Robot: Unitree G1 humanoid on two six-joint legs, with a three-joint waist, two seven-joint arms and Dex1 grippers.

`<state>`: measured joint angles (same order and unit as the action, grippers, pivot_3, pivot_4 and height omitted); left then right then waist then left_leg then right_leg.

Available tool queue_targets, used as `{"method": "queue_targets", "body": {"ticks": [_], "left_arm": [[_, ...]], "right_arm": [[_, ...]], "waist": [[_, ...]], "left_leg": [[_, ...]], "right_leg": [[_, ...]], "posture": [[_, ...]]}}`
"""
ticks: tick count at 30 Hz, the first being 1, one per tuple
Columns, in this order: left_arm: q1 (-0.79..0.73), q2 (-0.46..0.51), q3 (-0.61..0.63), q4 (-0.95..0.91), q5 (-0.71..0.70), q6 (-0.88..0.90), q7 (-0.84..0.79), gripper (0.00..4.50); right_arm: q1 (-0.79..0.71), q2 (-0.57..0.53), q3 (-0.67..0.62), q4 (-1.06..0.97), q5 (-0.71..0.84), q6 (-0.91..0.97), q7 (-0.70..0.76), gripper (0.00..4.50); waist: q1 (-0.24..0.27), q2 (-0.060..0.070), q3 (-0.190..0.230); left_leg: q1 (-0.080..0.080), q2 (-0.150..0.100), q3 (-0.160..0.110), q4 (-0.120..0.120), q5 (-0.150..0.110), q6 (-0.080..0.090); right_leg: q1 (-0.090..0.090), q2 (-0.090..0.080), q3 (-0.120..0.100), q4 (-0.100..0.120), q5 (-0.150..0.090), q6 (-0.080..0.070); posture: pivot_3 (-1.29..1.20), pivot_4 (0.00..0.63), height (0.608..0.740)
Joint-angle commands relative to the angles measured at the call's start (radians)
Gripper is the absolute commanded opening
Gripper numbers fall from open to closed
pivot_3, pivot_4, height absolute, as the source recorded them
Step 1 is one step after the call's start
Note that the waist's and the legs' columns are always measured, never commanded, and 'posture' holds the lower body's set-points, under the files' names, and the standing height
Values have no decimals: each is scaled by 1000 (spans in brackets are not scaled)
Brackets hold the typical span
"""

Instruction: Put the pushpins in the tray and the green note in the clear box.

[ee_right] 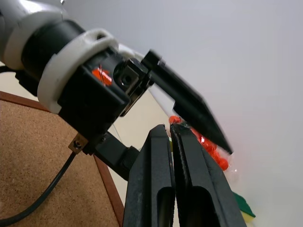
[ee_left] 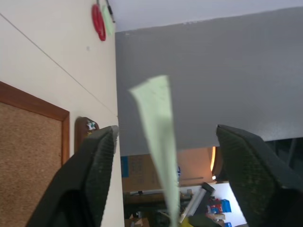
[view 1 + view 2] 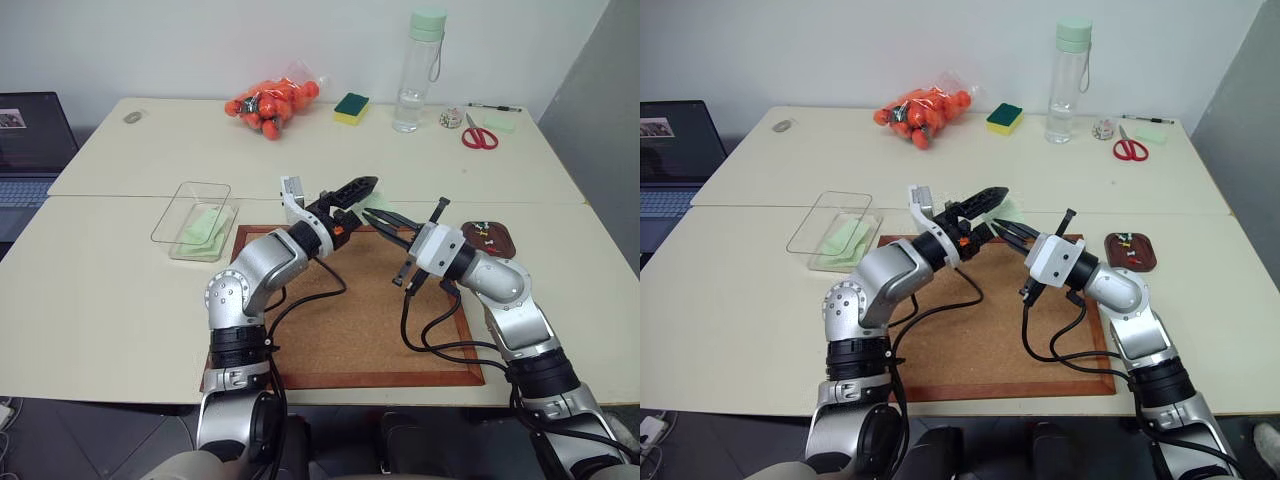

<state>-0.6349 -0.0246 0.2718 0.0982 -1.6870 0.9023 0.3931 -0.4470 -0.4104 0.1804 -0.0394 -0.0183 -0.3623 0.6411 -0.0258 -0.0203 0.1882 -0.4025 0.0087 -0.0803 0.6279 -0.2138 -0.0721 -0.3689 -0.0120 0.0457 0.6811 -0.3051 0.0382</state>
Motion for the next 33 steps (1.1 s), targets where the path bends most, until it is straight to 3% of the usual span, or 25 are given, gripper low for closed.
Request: {"method": "queue_targets", "body": {"ticks": [1, 13, 33], "left_arm": [[-20, 1, -7, -14, -21, -4, -28, 2346], [-5, 12, -9, -20, -32, 6, -23, 31], [21, 54, -23, -20, 62, 3, -51, 31]], "right_arm": [[-12, -1, -5, -53, 0, -14, -5, 0], [-20, 6, -1, -58, 19, 6, 4, 0], [0, 37, -101, -177, 76, 174, -92, 0]], "waist": [[0, 0, 0], [0, 0, 0], [1, 0, 0]], "left_leg": [[0, 0, 0, 0, 0, 0], [0, 0, 0, 0, 0, 0], [0, 0, 0, 0, 0, 0]], "right_leg": [[0, 0, 0, 0, 0, 0], [0, 0, 0, 0, 0, 0], [0, 0, 0, 0, 0, 0]], "posture": [[0, 150, 740], [0, 150, 740], [0, 150, 740]]}}
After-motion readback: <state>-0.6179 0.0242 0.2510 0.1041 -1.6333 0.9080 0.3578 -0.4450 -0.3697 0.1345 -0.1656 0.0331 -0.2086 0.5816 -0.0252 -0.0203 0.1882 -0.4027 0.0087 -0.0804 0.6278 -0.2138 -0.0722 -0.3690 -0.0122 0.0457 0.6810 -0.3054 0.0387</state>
